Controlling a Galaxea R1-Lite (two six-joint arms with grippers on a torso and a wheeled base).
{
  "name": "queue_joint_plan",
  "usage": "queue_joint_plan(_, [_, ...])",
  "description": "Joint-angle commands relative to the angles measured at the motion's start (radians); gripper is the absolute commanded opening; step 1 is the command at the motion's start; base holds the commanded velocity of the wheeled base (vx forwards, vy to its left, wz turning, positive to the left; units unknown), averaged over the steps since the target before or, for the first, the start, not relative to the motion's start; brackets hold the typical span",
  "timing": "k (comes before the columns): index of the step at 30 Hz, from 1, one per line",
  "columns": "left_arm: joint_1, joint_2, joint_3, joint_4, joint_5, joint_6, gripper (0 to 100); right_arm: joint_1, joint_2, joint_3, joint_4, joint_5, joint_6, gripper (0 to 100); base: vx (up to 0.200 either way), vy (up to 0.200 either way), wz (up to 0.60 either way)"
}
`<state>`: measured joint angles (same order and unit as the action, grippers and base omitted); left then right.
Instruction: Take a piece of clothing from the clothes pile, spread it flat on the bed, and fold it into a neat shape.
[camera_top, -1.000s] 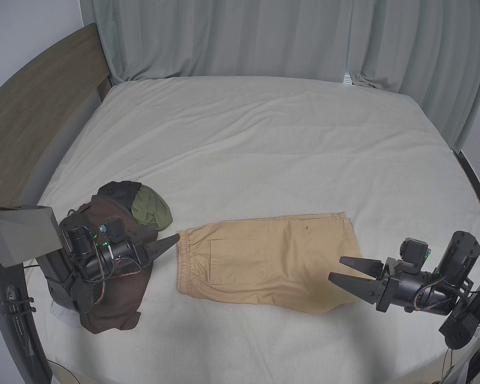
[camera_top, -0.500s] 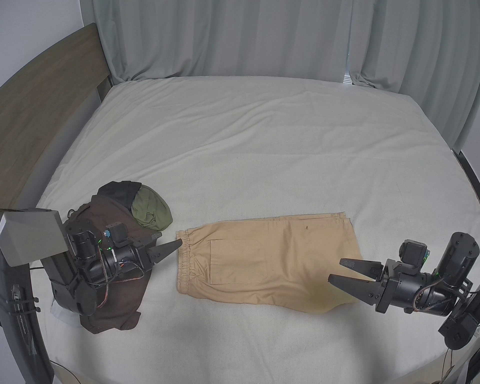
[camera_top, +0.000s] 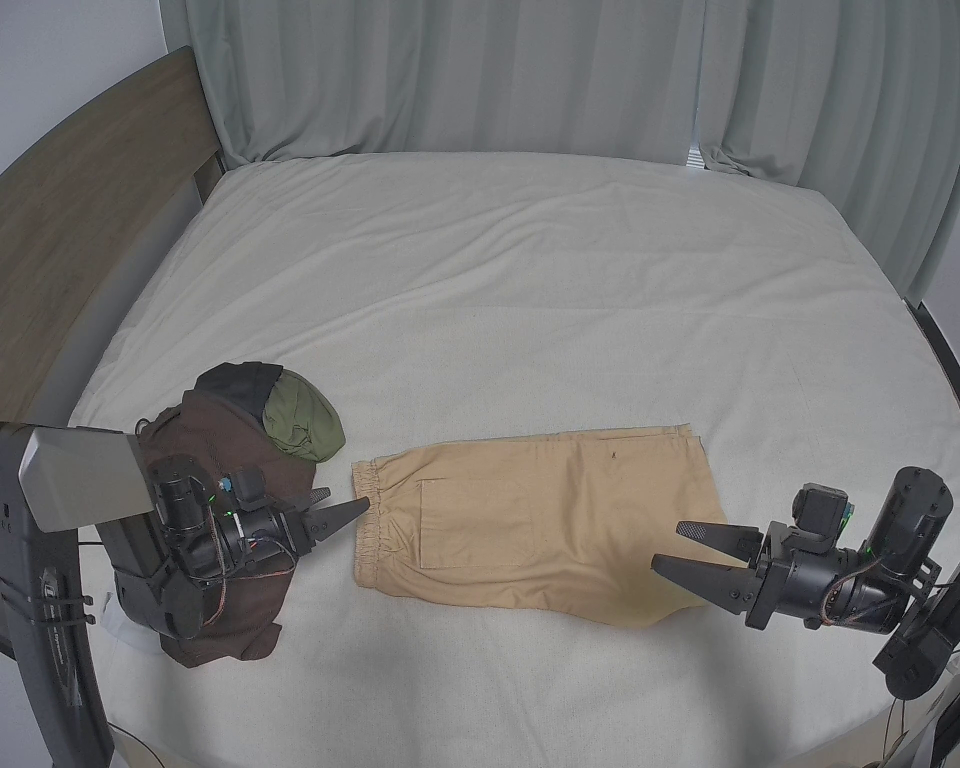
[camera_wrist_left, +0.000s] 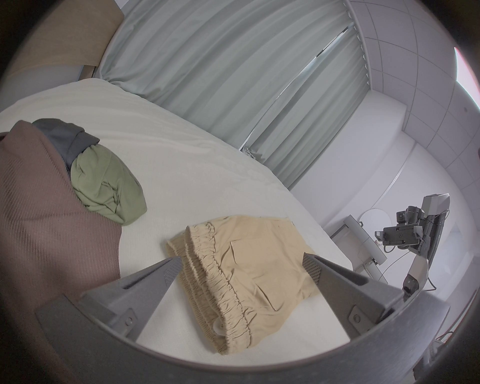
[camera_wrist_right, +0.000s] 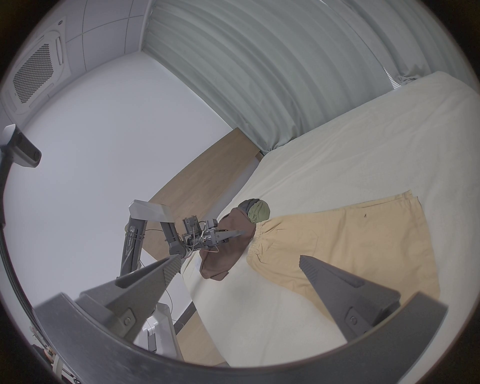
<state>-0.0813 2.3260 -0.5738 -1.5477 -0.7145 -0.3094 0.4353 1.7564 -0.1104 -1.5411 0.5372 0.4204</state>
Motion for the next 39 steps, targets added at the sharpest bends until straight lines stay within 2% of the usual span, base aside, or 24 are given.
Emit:
queue_joint_plan(1, [-0.002,0.035,-0.001,0.000,0.001,0.003,100,0.000,0.008,0.000,-0.001,0.001,0.000,100,0.000,0.000,0.00])
queue_joint_plan(39, [-0.049,0.190,-0.001,0.000,0.010,0.021,100,0.002,0.023,0.002,-0.001,0.000,-0.003,100,0.000,0.000,0.00])
